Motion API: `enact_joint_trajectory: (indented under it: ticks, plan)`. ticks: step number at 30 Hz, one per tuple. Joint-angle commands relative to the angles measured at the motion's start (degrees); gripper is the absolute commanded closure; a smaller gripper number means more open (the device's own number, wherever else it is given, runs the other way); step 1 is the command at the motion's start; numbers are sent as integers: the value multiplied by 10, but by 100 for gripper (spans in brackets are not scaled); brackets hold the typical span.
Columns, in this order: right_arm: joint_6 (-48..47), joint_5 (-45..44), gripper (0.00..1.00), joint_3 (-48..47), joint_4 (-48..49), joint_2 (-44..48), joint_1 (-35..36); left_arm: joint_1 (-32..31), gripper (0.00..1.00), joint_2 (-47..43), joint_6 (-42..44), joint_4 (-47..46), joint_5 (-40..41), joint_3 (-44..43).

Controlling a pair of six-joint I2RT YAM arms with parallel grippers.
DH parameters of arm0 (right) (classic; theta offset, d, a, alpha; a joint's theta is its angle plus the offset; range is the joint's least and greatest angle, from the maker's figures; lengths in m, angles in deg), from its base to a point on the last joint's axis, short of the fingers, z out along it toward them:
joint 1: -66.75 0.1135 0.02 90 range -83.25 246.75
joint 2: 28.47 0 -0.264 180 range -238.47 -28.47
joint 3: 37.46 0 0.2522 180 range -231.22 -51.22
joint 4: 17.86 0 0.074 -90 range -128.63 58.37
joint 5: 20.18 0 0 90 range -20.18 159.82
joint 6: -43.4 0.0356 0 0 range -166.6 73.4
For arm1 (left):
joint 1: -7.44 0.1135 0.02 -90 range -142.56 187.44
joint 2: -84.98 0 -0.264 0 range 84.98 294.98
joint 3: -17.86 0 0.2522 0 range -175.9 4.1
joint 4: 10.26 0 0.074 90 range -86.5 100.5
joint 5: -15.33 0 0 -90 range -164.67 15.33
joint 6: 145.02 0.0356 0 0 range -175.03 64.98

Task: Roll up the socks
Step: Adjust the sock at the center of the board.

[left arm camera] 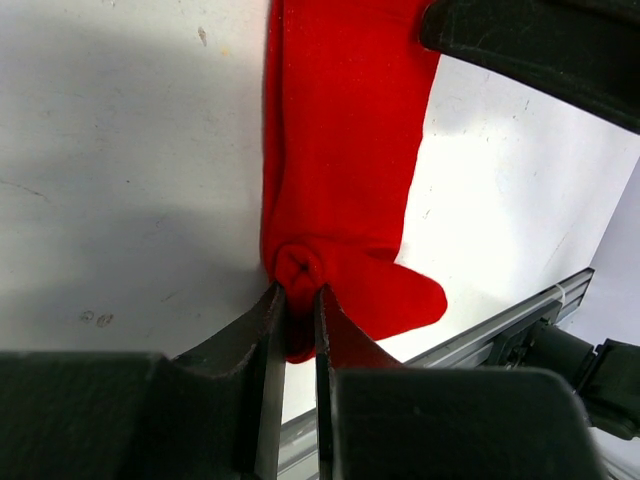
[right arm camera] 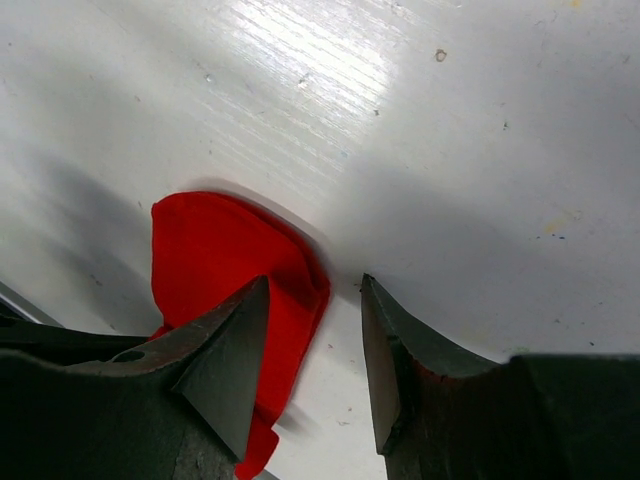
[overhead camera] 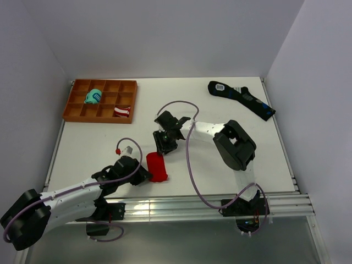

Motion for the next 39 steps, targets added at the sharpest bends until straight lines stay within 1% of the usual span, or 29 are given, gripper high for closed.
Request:
enact_joint_trajectory:
  ticks: [1,6,8,11,12,14,15,18,25,30,37,39]
  plan:
    - [9,-9,51,-15,12,-19,12,-3,100,18,0,54,-2,23]
    - [17,-8,52,-8,18,-19,22,-2,100,22,-4,57,-2,24]
    - [20,-9,55,0,23,-18,24,0,100,21,-4,58,-2,24]
    - [24,-15,63,10,26,-16,24,2,100,21,-6,58,-3,26]
    - [26,-18,70,14,27,-14,24,2,100,21,-6,58,-3,27]
    - [30,-27,76,21,29,-11,23,5,100,23,-8,60,-3,29]
    - [33,-31,82,24,29,-8,24,5,100,23,-10,64,-4,29]
    - [44,-50,86,37,32,0,21,8,100,23,-19,72,-2,30]
    - [60,-65,89,83,63,23,12,9,100,21,-26,122,10,12]
    - [66,-76,90,115,82,42,-3,9,100,20,-21,131,8,4]
    - [59,-68,90,124,96,49,-10,10,100,53,-10,134,5,-19]
    - [59,-61,88,130,108,53,-10,10,100,64,-7,135,4,-23]
